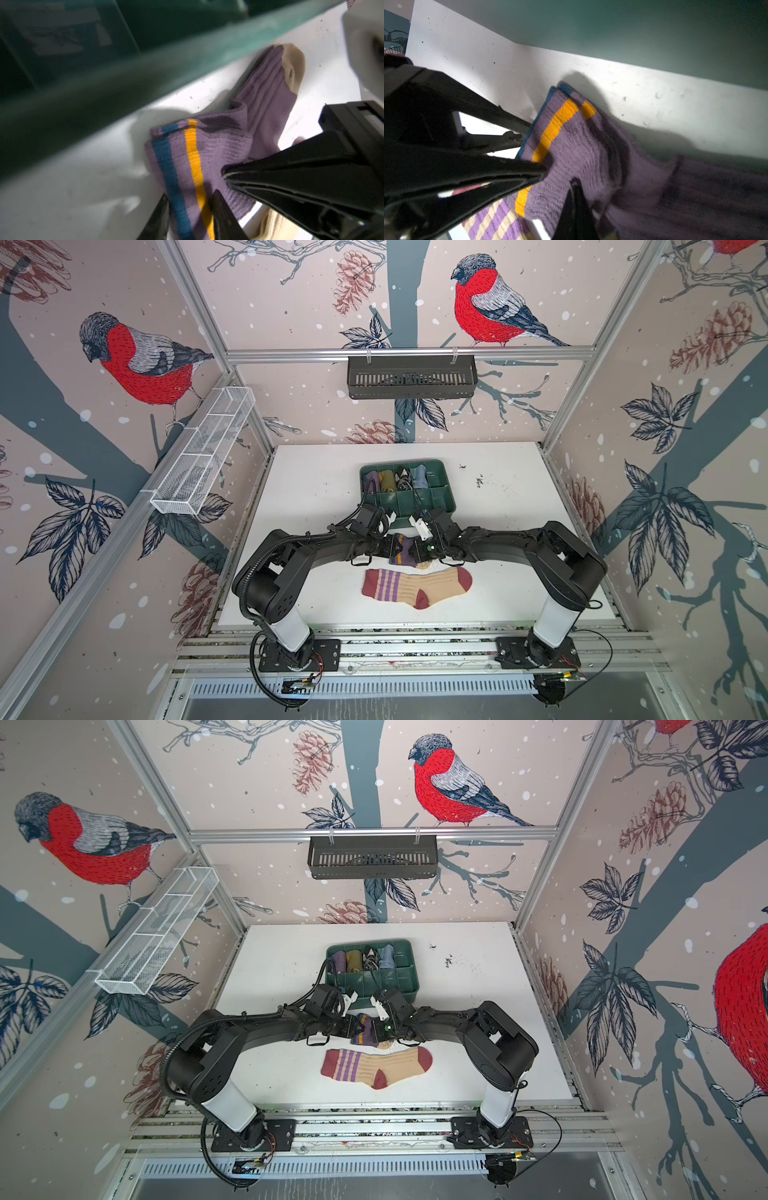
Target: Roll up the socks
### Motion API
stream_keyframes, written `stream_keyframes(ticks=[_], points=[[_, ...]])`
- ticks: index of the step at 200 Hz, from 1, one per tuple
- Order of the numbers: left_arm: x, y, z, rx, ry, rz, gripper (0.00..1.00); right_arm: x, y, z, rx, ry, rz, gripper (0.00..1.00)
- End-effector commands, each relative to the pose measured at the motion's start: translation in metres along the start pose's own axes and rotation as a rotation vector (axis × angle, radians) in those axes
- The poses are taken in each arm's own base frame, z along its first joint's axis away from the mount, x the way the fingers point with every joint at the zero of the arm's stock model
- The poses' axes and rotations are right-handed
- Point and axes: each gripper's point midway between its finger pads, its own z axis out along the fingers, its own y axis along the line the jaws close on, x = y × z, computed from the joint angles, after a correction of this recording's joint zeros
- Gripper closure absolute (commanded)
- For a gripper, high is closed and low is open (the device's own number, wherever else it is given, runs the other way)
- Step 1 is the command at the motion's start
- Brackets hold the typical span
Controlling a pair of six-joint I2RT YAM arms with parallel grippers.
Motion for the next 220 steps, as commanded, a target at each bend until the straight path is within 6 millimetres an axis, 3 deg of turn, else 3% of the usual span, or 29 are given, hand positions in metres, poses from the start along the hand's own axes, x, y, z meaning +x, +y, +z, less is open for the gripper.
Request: stream_keyframes(ticks=[1,59,85,110,142,174,201,205,220], points=[[0.019,0.002,0.001,0.006,0.074,-0.042,0.7,0.006,-0.005,0.0,0.017,0.021,0.012,0.95],[0.018,-0.002,-0.004,0.013,0.085,-0.029,0.92,0.003,-0.002,-0.001,-0.002,0.011,0.014,0.94],[0.016,0.005,-0.009,-0.051,0.099,-0.017,0.92,-0.005,0.003,-0.011,-0.021,-0.016,0.006,0.91],[0.015,0.013,-0.014,-0.12,0.118,-0.006,0.92,-0.017,0.007,-0.03,-0.049,-0.068,0.004,0.81],[0.014,0.018,-0.02,-0.169,0.139,0.008,0.93,-0.026,-0.005,-0.049,-0.045,-0.113,0.017,0.79],[0.008,0.018,-0.028,-0.21,0.159,0.033,0.93,-0.018,-0.017,-0.048,-0.041,-0.095,0.031,0.85],[0.006,0.018,-0.034,-0.257,0.196,0.063,0.93,-0.01,-0.009,-0.041,-0.097,-0.075,0.036,0.88],[-0.003,0.013,-0.037,-0.259,0.181,0.073,0.93,-0.009,-0.007,-0.041,-0.105,-0.075,0.035,0.88],[-0.007,0.012,-0.038,-0.284,0.193,0.09,0.93,-0.007,-0.003,-0.037,-0.12,-0.067,0.032,0.88]])
